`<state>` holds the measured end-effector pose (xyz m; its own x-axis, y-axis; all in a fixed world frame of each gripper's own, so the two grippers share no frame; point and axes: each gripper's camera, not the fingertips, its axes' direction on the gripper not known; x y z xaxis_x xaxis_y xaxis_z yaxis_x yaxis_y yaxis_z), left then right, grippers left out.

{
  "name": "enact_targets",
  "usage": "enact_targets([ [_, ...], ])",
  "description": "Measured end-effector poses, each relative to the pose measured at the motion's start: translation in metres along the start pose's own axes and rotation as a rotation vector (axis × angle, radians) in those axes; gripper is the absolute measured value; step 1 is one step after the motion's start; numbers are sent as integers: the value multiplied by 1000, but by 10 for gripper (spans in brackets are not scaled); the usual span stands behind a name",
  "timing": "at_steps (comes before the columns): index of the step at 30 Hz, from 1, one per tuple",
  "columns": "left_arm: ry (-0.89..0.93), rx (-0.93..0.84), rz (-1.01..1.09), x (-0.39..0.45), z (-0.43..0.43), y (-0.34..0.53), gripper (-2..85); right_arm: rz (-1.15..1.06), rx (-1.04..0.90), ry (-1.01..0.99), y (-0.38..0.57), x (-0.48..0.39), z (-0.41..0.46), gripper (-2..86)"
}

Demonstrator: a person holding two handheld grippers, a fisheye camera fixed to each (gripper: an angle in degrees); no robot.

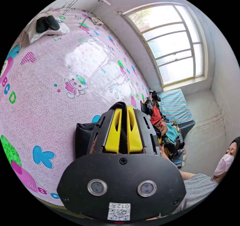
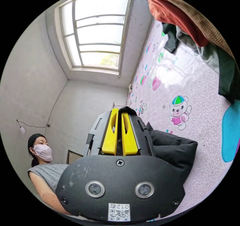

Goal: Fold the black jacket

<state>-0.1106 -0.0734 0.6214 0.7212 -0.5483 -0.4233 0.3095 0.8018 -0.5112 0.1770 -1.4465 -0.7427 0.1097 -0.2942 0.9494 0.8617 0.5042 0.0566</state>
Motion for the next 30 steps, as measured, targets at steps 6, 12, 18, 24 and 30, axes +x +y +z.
enact_targets([
  [6, -88, -112, -158, -22, 56, -30, 63, 131, -46, 241, -1, 87, 33, 24],
  [12, -149, -69, -30, 8, 24, -26, 72, 55, -56, 300, 37, 74, 8, 83],
  [18, -191, -109, 144, 28, -44, 26, 92, -42, -151, 413, 139, 34, -74, 87],
  [24, -360, -321, 221, 11, -50, 118, 106, -52, -297, 554, 267, 35, -129, 99],
  [30, -369, -340, 221, 2, -41, 153, 110, -82, -365, 632, 336, 40, -131, 115],
])
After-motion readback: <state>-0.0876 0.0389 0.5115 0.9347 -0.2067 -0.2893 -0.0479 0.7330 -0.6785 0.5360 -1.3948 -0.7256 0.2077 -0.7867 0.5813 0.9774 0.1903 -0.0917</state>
